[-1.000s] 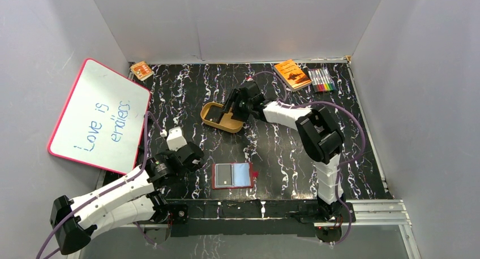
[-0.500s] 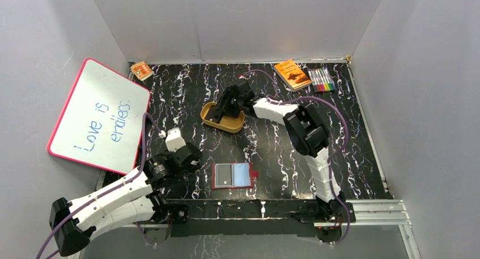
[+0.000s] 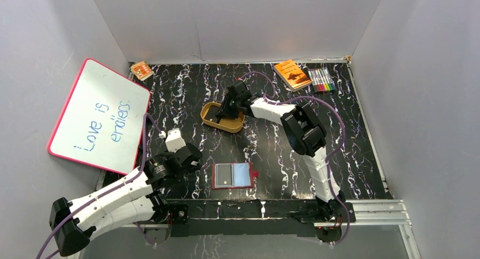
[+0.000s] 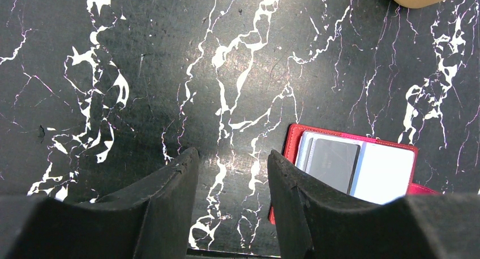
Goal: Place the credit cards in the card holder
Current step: Pick up the credit card from the storage box.
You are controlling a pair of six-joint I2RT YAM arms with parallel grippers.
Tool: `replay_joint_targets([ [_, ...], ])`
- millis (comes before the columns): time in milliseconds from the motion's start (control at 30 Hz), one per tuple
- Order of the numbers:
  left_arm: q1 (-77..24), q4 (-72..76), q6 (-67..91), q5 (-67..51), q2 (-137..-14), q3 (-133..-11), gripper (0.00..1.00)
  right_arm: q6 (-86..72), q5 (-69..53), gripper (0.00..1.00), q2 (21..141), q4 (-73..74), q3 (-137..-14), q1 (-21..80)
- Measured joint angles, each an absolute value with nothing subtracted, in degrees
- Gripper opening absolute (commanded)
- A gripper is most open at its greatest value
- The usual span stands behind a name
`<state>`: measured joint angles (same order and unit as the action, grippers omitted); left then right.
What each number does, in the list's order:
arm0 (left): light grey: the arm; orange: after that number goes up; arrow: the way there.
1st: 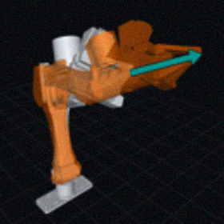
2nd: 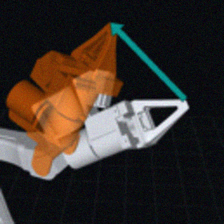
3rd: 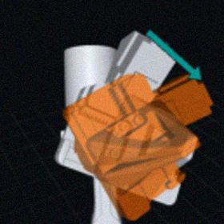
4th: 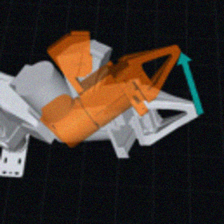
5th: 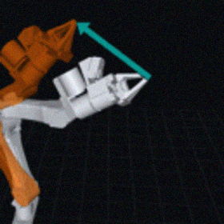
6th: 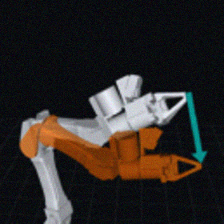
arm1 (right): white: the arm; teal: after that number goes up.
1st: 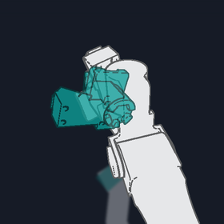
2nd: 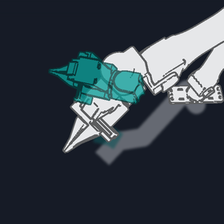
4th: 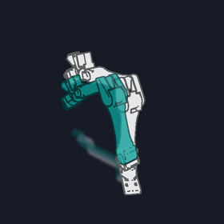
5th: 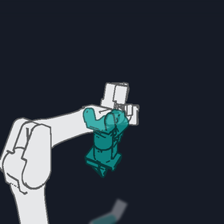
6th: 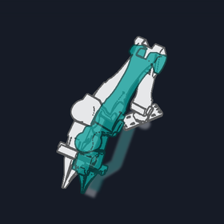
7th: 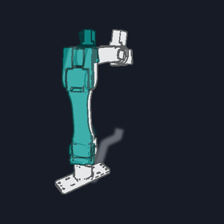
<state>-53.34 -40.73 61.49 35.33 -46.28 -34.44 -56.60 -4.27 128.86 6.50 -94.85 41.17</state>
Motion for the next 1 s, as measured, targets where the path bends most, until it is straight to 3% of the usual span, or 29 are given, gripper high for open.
replay_joint_targets([
  [367, -53.3, -40.5, 61.3, 35.3, -46.5, -34.4, 0.47, -56.7, -4.6, 0.24, 128.2, 2.8, -92.7, 41.3],
  [833, -53.3, -40.5, 61.3, 35.1, -46.9, -34.4, 0.46, -56.9, -4.6, 0.2, 125.0, 0.8, -87.5, 41.0],
  [1000, -53.3, -40.4, 61.3, 35.0, -47.0, -34.4, 0.46, -56.9, -4.7, 0.11, 124.0, 0.5, -86.6, 40.8],
])
